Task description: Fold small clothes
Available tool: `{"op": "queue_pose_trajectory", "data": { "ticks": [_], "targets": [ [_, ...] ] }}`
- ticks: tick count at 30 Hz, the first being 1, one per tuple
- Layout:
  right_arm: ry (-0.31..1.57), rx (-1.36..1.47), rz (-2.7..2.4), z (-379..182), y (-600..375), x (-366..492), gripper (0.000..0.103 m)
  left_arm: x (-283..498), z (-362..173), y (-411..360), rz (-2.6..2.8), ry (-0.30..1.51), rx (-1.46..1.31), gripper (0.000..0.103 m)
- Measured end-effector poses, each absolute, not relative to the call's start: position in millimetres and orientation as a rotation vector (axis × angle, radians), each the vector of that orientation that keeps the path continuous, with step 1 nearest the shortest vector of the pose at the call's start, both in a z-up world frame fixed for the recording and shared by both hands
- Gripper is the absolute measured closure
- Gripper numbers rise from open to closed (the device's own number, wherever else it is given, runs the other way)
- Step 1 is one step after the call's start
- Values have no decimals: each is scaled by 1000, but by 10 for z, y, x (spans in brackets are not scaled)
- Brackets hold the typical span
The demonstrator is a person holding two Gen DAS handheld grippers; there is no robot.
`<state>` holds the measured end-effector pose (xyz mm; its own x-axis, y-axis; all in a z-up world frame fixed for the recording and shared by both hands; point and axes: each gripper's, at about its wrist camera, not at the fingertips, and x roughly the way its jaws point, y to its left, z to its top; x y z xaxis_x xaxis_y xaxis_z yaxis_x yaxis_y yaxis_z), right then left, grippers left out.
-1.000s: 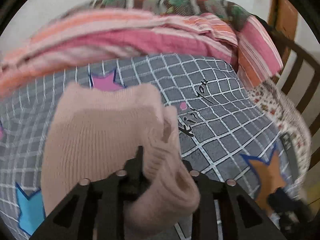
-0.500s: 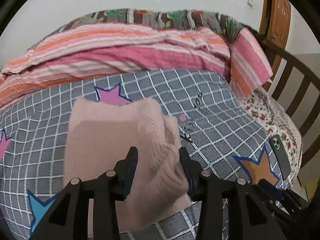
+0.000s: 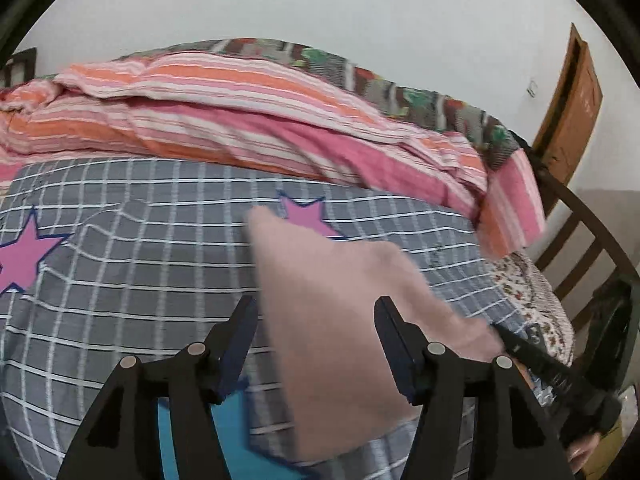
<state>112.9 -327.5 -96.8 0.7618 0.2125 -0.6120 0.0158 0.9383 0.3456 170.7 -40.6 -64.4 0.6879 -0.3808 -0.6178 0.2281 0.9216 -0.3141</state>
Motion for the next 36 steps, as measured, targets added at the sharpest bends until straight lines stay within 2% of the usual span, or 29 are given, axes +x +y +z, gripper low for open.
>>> {"op": "queue_pose_trajectory", "data": {
  "ticks": [4,8,11,14,18,19,20,21,23,28,31,33,34,35,36],
  "targets": [
    [701,370,161,-953,-3072,1347,57,1794,-828,-209,-311,786,-233,45],
    [741,372,148,-1025,-2974,1531,57,1841,-1010,-136,-315,831,-250,45],
    [698,406,172,-948,-3027,1472,57,1842,-1065,-115,-323,835,-246,45],
    [658,367,179,-805,-2996,1422,57,1864,-1101,-109,-334,841,-262,45],
    [719,270,188,-867,-2781,1557,57,1861,-1110,-108,-341,848,-271,45],
    [739,248,173,-912,-2747,1596,61,1861,-1112,-108,-340,852,-268,45],
    [773,213,127,-990,-2715,1664,76,1857,-1114,-101,-339,853,-267,45],
    [811,185,67,-1078,-2698,1721,84,1851,-1114,-85,-340,852,-265,45],
    [835,181,79,-1171,-2701,1740,91,1839,-1113,-38,-335,846,-266,45],
    [603,306,167,-1012,-2919,1202,94,1858,-1165,46,-325,858,-284,45],
    [709,321,91,-1338,-2962,1204,94,1869,-1188,37,-334,866,-288,45],
    [752,356,92,-1471,-3023,1238,90,1856,-1181,35,-338,860,-281,45],
    [749,369,102,-1441,-3041,1239,83,1849,-1176,40,-340,855,-279,45],
    [742,379,117,-1399,-3062,1248,66,1847,-1170,46,-341,851,-277,45],
    [735,379,119,-1335,-3079,1286,55,1846,-1166,58,-340,849,-277,45]
  ]
}}
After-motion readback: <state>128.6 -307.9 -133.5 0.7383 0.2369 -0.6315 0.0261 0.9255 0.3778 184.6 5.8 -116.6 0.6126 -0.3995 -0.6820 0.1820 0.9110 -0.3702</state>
